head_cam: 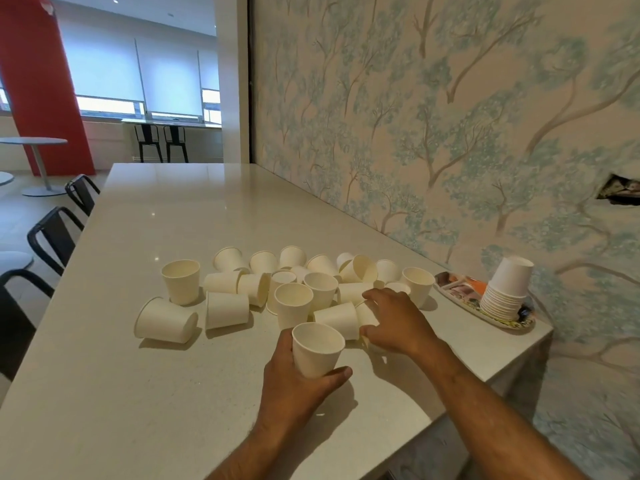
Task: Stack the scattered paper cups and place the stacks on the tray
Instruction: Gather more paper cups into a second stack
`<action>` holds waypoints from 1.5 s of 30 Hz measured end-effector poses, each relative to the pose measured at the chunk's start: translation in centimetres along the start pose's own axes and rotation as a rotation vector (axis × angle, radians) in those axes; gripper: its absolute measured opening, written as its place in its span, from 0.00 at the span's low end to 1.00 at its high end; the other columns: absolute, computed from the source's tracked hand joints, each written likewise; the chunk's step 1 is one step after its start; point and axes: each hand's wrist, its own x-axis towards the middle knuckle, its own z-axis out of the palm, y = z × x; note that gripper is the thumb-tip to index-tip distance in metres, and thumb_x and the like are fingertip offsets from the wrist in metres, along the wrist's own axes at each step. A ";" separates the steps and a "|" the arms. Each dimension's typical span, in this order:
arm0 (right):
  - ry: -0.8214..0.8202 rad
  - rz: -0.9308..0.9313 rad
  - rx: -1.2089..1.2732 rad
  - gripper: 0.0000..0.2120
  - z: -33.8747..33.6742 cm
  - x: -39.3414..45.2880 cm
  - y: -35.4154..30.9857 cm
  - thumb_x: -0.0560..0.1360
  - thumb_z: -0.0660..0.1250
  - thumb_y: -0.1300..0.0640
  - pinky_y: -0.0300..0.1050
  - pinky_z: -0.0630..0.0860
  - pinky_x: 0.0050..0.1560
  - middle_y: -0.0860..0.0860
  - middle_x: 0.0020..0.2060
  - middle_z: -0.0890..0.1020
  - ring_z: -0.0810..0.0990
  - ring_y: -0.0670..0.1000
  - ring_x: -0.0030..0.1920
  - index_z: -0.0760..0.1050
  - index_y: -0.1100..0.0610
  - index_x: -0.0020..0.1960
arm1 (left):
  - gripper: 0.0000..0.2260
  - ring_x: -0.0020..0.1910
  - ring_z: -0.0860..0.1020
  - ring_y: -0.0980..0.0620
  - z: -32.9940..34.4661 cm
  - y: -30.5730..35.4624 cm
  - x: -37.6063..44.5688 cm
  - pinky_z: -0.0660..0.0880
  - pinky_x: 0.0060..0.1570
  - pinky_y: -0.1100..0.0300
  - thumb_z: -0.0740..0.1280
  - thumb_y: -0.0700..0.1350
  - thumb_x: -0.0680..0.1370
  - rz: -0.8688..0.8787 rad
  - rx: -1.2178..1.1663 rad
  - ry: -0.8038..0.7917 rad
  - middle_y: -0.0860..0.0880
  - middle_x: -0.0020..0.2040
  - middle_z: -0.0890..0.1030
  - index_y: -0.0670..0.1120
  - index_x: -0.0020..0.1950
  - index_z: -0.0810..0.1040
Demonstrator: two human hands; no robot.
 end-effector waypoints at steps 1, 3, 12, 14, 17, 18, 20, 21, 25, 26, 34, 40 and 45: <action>0.022 0.002 -0.004 0.31 0.0 -0.1 0.1 0.65 0.73 0.46 0.54 0.77 0.57 0.50 0.63 0.76 0.74 0.54 0.62 0.71 0.49 0.67 | 0.38 0.52 0.79 0.56 0.0 0.0 0.0 0.81 0.52 0.55 0.84 0.55 0.58 0.003 0.005 -0.001 0.57 0.55 0.80 0.56 0.64 0.70; 0.058 0.016 -0.001 0.30 -0.2 -0.5 0.3 0.66 0.75 0.44 0.53 0.77 0.56 0.50 0.62 0.76 0.75 0.54 0.60 0.73 0.49 0.65 | 0.37 0.50 0.79 0.59 0.0 -0.1 0.1 0.80 0.49 0.60 0.83 0.56 0.58 0.017 0.016 -0.012 0.59 0.54 0.80 0.57 0.63 0.70; 0.379 -0.022 0.324 0.02 -3.3 -4.6 0.2 0.75 0.73 0.55 0.50 0.81 0.50 0.47 0.45 0.84 0.81 0.49 0.47 0.82 0.51 0.47 | 0.37 0.49 0.79 0.61 0.2 -0.4 0.3 0.78 0.42 0.69 0.82 0.58 0.58 0.034 0.086 -0.106 0.61 0.53 0.79 0.59 0.62 0.69; 0.562 -0.130 0.509 0.02 -3.9 -6.1 -0.7 0.74 0.73 0.58 0.45 0.81 0.44 0.45 0.43 0.83 0.81 0.46 0.46 0.82 0.54 0.47 | 0.37 0.49 0.78 0.63 0.2 -0.4 0.3 0.75 0.38 0.74 0.83 0.57 0.59 0.035 0.099 -0.115 0.63 0.53 0.78 0.60 0.62 0.68; 0.588 -0.236 0.775 0.03 -3.9 -8.1 -2.8 0.74 0.73 0.59 0.38 0.81 0.42 0.41 0.43 0.83 0.81 0.45 0.49 0.83 0.53 0.48 | 0.37 0.49 0.77 0.67 0.3 -0.4 0.3 0.74 0.38 0.75 0.82 0.59 0.57 0.044 0.091 -0.111 0.62 0.51 0.79 0.61 0.61 0.69; 0.527 -0.244 0.826 0.04 -3.7 -8.6 -3.4 0.74 0.73 0.58 0.39 0.81 0.44 0.41 0.44 0.83 0.82 0.45 0.49 0.83 0.51 0.47 | 0.36 0.49 0.77 0.69 0.3 -0.3 0.3 0.74 0.39 0.75 0.81 0.60 0.56 0.053 0.089 -0.104 0.62 0.51 0.79 0.61 0.60 0.69; 0.383 -0.243 0.833 0.05 -3.0 -9.0 -4.2 0.73 0.74 0.57 0.41 0.81 0.48 0.40 0.44 0.84 0.82 0.46 0.50 0.83 0.48 0.46 | 0.37 0.49 0.77 0.68 0.3 -0.3 0.3 0.75 0.40 0.73 0.80 0.61 0.56 0.066 0.088 -0.098 0.61 0.51 0.80 0.60 0.61 0.70; 0.325 -0.239 0.810 0.05 -2.6 -9.1 -4.5 0.73 0.75 0.56 0.41 0.80 0.50 0.40 0.44 0.84 0.82 0.45 0.50 0.84 0.46 0.45 | 0.37 0.49 0.77 0.67 0.3 -0.3 0.3 0.76 0.40 0.72 0.80 0.61 0.56 0.072 0.087 -0.098 0.60 0.52 0.80 0.59 0.62 0.70; 0.130 -0.240 0.737 0.04 -1.1 -9.1 -4.9 0.73 0.75 0.55 0.38 0.76 0.50 0.39 0.43 0.84 0.81 0.43 0.50 0.85 0.46 0.44 | 0.36 0.48 0.79 0.64 0.2 -0.2 0.2 0.78 0.42 0.68 0.80 0.60 0.58 0.093 0.070 -0.096 0.60 0.52 0.81 0.58 0.62 0.71; 0.071 -0.244 0.712 0.04 -0.9 -8.9 -4.8 0.73 0.75 0.54 0.39 0.77 0.51 0.39 0.44 0.84 0.80 0.43 0.50 0.85 0.46 0.45 | 0.36 0.49 0.79 0.64 0.1 -0.1 0.2 0.78 0.42 0.69 0.80 0.61 0.58 0.096 0.059 -0.091 0.60 0.53 0.81 0.57 0.63 0.71; 0.391 0.105 0.891 0.07 0.1 -5.6 -2.6 0.71 0.75 0.48 0.53 0.81 0.55 0.41 0.45 0.85 0.82 0.43 0.50 0.83 0.47 0.48 | 0.37 0.52 0.79 0.57 0.0 -0.3 0.5 0.79 0.51 0.62 0.83 0.53 0.61 0.035 0.080 -0.051 0.58 0.57 0.79 0.55 0.65 0.68; -0.022 0.270 0.820 0.09 3.0 -4.0 -1.4 0.72 0.75 0.47 0.40 0.76 0.43 0.45 0.43 0.85 0.82 0.46 0.47 0.83 0.51 0.47 | 0.39 0.54 0.78 0.53 0.2 -0.3 0.5 0.79 0.57 0.56 0.83 0.50 0.62 0.029 0.092 -0.053 0.55 0.59 0.77 0.54 0.67 0.67; 0.164 0.166 0.948 0.06 2.7 -4.4 -1.1 0.76 0.71 0.55 0.41 0.78 0.48 0.46 0.49 0.85 0.82 0.48 0.53 0.84 0.52 0.52 | 0.37 0.50 0.78 0.59 0.0 -0.4 0.6 0.76 0.43 0.69 0.83 0.50 0.61 0.031 0.068 -0.053 0.60 0.55 0.78 0.57 0.64 0.68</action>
